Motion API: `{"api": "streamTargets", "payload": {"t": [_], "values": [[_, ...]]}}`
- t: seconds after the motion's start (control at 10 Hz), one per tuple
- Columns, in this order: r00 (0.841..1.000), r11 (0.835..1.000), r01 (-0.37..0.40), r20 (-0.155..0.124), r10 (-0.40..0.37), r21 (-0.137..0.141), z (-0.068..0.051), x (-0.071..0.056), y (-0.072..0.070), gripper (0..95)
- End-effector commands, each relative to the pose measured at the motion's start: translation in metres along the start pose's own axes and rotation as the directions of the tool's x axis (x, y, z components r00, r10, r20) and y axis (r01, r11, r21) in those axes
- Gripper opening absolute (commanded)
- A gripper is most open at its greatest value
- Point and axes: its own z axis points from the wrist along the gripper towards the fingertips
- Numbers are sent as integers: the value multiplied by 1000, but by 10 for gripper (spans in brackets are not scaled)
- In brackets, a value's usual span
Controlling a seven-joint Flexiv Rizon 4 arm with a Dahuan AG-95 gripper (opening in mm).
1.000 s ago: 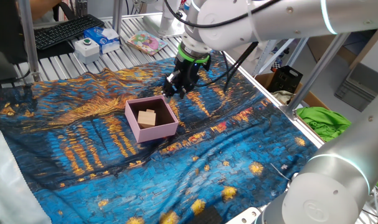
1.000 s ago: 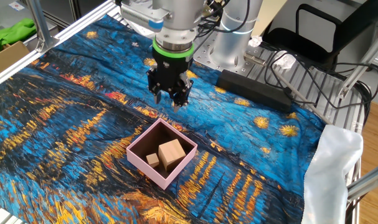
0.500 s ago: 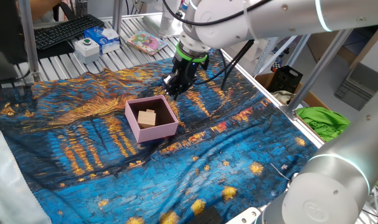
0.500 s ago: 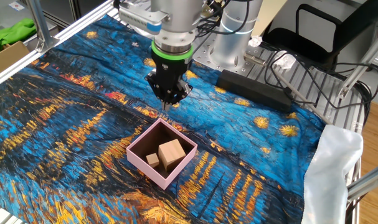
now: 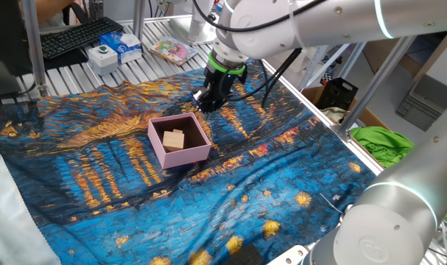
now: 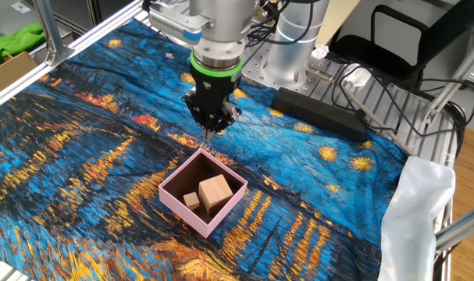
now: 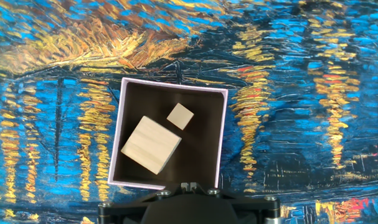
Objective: Take everything out of the gift box
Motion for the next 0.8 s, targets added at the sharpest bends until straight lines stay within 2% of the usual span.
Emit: {"api": "streamTargets", "payload": {"t": [0.1,0.8], "values": [[998,998,-55,4,55,3,5,-1,2,0],[981,981,-195,3,195,-1,25,-5,10,0]]}}
